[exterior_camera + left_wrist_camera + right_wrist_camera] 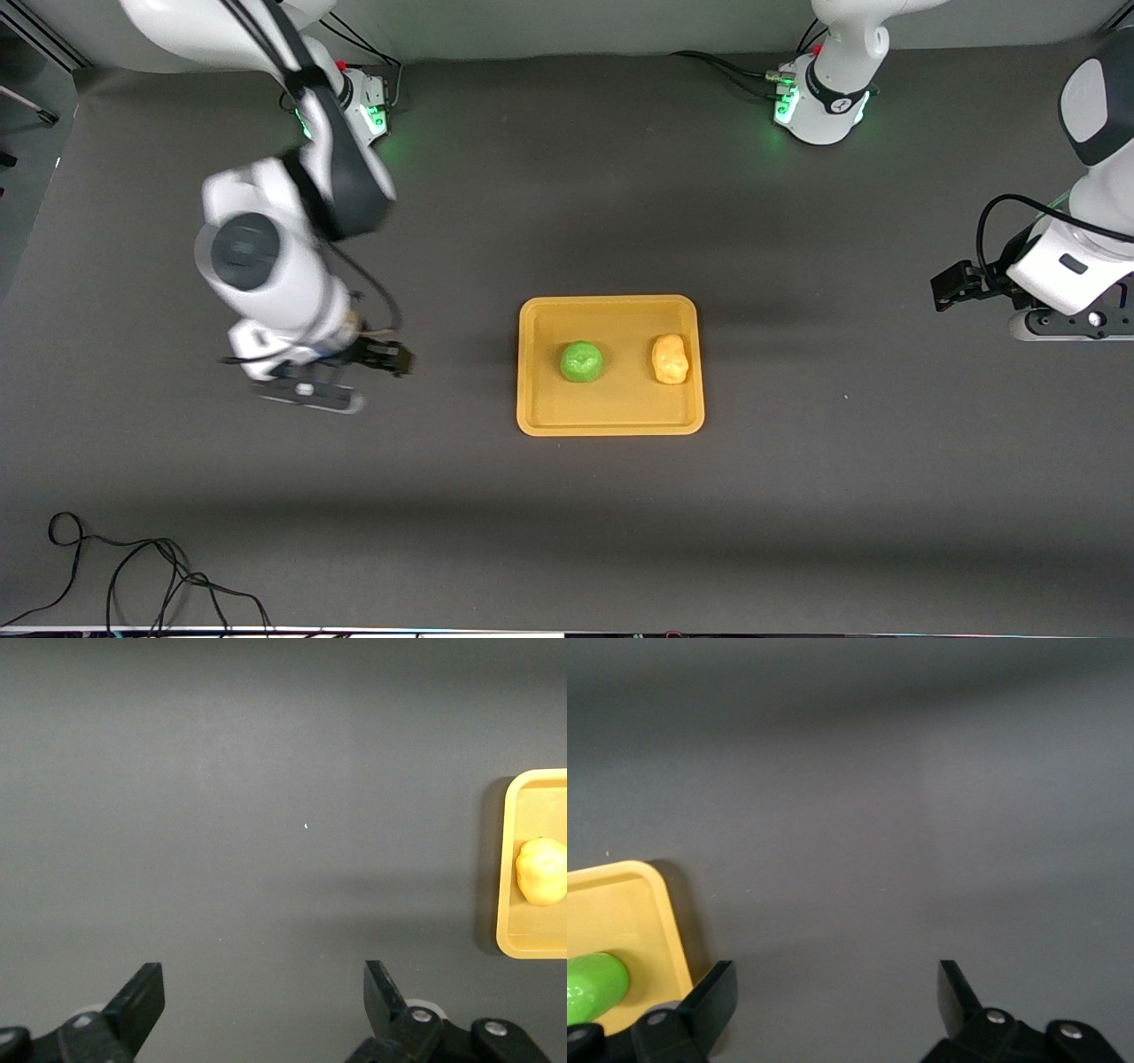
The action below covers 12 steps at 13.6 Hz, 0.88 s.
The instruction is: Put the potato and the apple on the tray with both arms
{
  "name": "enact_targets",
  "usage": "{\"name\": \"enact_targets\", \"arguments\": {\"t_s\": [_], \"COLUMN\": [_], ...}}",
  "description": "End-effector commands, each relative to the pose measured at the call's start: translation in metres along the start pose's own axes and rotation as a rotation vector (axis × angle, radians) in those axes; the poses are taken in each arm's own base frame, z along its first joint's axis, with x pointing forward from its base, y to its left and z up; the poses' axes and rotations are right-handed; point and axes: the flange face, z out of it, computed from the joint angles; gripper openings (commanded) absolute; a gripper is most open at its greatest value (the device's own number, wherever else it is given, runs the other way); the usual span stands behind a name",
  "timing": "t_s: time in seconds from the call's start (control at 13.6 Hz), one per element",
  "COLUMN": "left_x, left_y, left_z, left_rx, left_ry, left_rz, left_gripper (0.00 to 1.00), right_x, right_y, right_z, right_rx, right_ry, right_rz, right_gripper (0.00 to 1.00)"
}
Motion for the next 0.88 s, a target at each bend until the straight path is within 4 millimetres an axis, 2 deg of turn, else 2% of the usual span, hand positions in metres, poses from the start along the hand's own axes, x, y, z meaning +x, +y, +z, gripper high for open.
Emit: {"name": "enact_targets", "arguments": {"t_s": [0.0,0.07,0.15,0.22,0.37,0.59,0.81], "left_x": [-0.006,-0.006,-0.006,-0.006,-0.007,-0.009,-0.009], "left_y": [-0.002,-0.002,-0.002,-0.002,-0.001,-0.001,-0.001], "left_z": [-0.003,-0.003,-0.004,-0.004,-0.006,-0.007,-0.006], "left_rx": [-0.011,-0.011,-0.011,-0.011,-0.009,-0.009,-0.009], "left_ry": [-0.003,-0.004,-0.003,-0.003,-0.003,-0.009,-0.011], "left_rz": [0.011,0.012,0.012,0.012,0.012,0.014,0.014], "left_gripper": [1.0,1.0,1.0,1.0,1.0,1.0,1.0], "right_x": [-0.006,-0.004,-0.007,-0.009,-0.017,-0.03,-0.038], "right_y": [0.074,0.119,0.15,0.173,0.205,0.237,0.231], "right_z": [-0.044,-0.052,-0.062,-0.074,-0.095,-0.106,-0.113], "right_rx": [0.038,0.054,0.075,0.084,0.081,0.062,0.057], "right_ry": [0.015,0.016,0.026,0.037,0.025,-0.031,-0.035], "right_rz": [-0.019,0.007,0.036,0.068,0.074,0.037,0.021], "right_gripper": [1.0,1.0,1.0,1.0,1.0,1.0,1.0]}}
